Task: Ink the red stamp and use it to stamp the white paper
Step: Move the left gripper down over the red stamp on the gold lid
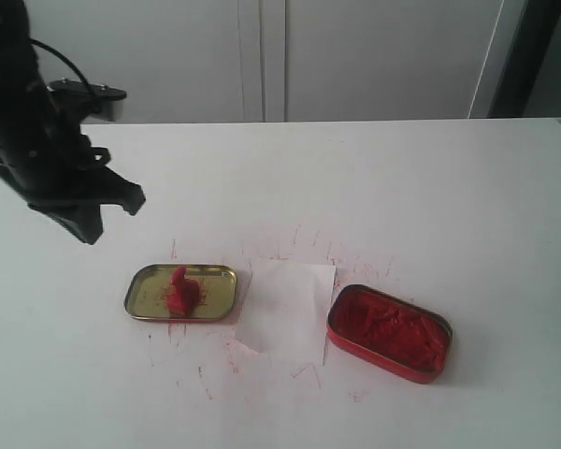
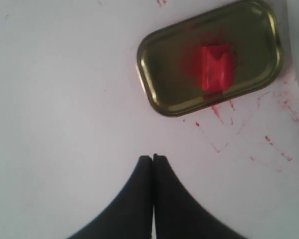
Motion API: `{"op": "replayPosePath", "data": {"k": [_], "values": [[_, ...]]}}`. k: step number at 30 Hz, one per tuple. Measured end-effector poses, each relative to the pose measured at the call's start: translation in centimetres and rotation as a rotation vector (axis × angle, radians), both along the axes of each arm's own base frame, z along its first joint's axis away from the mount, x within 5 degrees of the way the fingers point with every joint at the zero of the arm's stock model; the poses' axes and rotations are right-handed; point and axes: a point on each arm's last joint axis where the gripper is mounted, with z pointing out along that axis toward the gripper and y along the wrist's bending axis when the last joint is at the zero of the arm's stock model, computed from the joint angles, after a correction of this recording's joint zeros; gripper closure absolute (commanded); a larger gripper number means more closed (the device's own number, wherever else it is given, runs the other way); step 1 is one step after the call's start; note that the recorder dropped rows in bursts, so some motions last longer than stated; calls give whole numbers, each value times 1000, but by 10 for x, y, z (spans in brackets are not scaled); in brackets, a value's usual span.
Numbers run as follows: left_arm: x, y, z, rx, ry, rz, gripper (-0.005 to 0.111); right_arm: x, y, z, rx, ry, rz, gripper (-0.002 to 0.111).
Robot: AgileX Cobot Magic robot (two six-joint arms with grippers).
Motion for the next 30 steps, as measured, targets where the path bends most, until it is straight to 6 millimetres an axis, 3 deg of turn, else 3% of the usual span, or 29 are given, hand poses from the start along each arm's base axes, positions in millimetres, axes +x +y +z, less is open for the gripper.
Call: {"op": "replayPosePath", "data": {"k": [9, 16, 20, 26, 30], "values": [[14, -46, -22, 10, 35, -33, 107, 0, 0, 0, 0, 0, 0, 108], [18, -63, -37, -23, 46, -14, 107, 0, 0, 0, 0, 0, 0, 108], [18, -65, -36, -43, 46, -5, 93, 0, 0, 0, 0, 0, 0, 108], [18, -66, -37, -56, 53, 0, 61, 0, 0, 0, 0, 0, 0, 108], [19, -68, -44, -61, 75, 5, 54, 0, 0, 0, 0, 0, 0, 108]]}}
